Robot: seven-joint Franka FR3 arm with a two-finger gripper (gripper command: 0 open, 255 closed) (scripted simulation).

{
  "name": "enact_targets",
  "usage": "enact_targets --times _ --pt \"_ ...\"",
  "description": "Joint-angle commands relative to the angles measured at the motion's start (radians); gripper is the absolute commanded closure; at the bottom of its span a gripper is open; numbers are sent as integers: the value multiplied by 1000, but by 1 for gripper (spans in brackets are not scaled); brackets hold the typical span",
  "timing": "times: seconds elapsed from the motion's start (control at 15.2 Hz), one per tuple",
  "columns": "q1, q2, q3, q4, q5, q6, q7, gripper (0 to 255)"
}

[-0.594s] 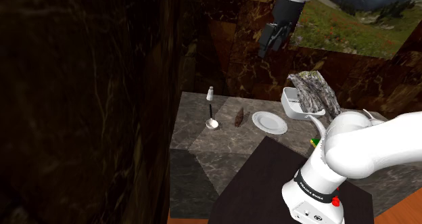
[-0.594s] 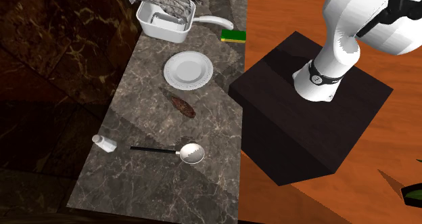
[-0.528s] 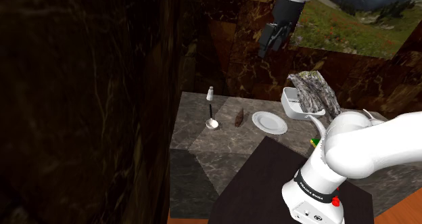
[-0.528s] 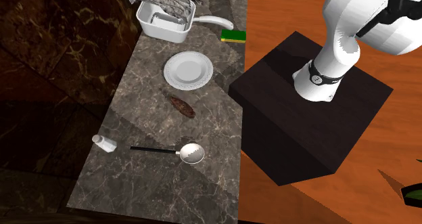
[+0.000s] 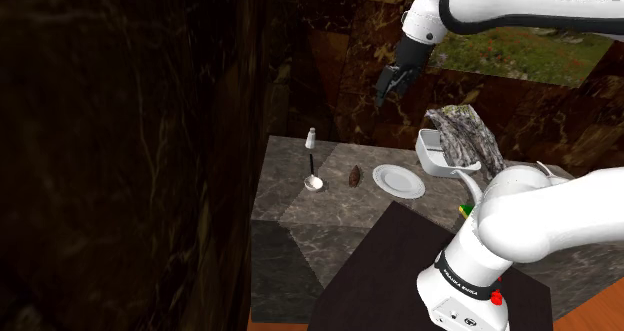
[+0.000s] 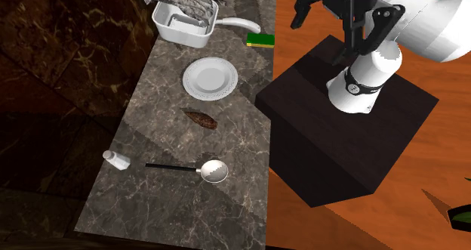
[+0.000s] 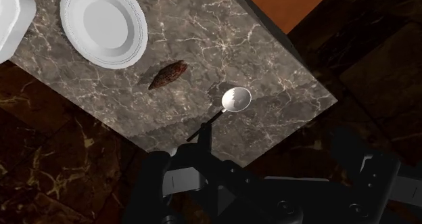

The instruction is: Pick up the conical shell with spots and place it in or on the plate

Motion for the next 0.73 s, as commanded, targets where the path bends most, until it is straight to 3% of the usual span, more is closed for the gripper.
enact_targets --times 0.0,0.66 --pt "-15 17 -33 -51 -9 82 -4 0" --pt "-74 195 -211 -220 -31 486 -49 0"
